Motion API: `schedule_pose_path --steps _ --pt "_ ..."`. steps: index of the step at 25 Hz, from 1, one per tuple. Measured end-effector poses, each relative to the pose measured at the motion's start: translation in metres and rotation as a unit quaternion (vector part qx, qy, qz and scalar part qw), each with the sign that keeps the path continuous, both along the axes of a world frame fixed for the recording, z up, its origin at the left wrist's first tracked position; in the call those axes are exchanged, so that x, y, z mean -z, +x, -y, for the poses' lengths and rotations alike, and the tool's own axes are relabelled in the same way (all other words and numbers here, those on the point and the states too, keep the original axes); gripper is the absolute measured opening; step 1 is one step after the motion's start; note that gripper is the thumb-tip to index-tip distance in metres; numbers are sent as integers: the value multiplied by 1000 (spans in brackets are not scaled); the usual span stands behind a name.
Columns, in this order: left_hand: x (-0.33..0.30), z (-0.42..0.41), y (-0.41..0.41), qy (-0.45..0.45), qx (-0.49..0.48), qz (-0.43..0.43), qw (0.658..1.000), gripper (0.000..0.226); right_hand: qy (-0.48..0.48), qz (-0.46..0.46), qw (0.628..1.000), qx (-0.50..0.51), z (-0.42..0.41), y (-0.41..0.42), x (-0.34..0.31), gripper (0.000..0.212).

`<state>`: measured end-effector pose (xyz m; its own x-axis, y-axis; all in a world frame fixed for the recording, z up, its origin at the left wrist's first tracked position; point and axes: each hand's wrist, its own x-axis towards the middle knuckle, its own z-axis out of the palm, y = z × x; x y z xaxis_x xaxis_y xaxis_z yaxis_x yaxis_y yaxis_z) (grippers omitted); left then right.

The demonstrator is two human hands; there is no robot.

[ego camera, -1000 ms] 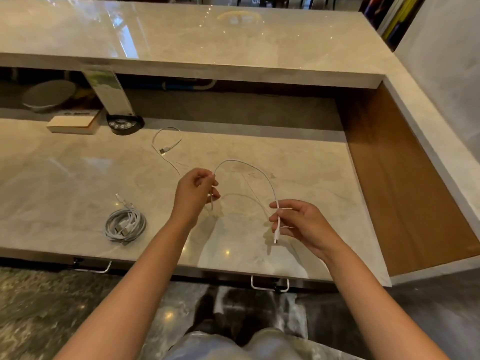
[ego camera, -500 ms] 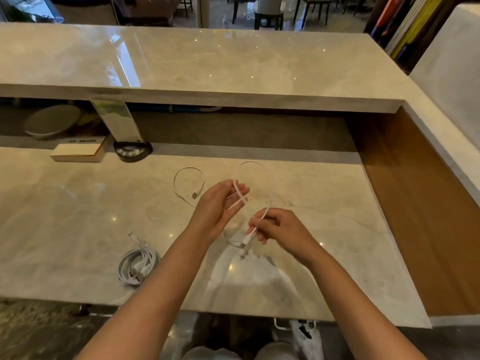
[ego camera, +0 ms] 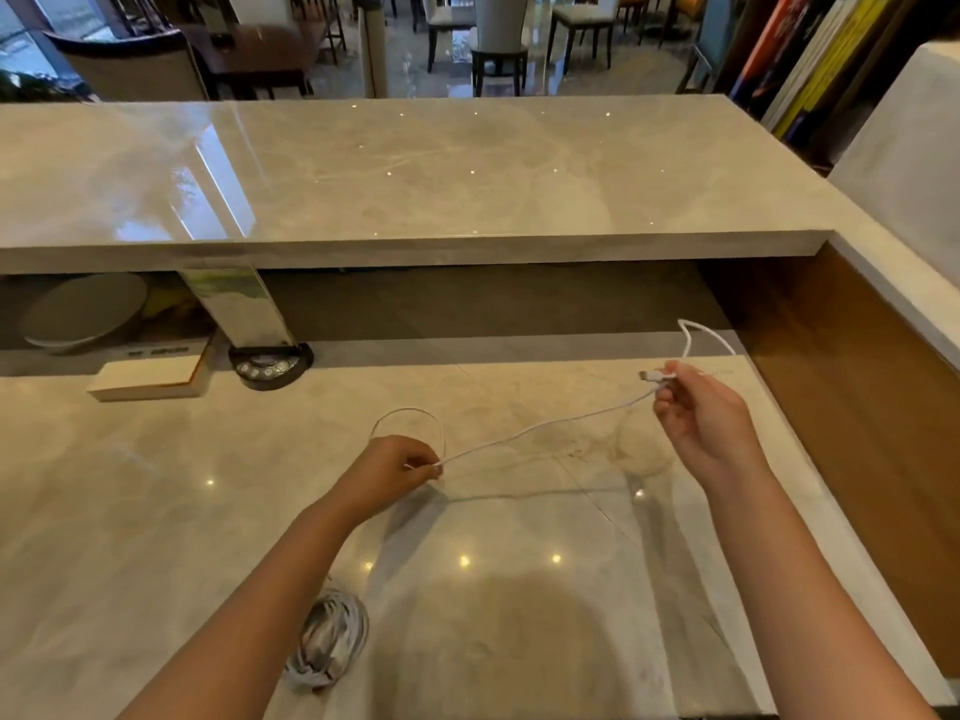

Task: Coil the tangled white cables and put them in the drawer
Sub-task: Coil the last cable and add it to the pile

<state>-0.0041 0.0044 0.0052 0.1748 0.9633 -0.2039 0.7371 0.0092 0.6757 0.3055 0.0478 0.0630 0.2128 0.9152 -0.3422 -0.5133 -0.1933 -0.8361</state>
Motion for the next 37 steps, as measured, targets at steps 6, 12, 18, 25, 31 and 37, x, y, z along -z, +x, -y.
schedule_pose_path --steps 6,12,18,25,31,37 --pt "-33 -11 30 -169 -270 545 775 19 -115 -119 986 2 -7 -28 34 23" --pt "-58 -35 71 -219 -381 732 521 18 19 196 889 -413 30 -88 13 41" --pt "-48 -34 50 -168 -374 538 737 19 73 413 779 -466 38 -48 9 19" --pt "-60 1 86 110 -43 115 986 22 155 538 724 -402 20 -42 -26 13" --pt "-66 -3 88 -36 -144 352 924 31 135 456 814 -333 4 -16 -21 10" --pt "-83 -5 61 -110 -145 658 731 26 76 447 861 -229 -2 8 11 22"
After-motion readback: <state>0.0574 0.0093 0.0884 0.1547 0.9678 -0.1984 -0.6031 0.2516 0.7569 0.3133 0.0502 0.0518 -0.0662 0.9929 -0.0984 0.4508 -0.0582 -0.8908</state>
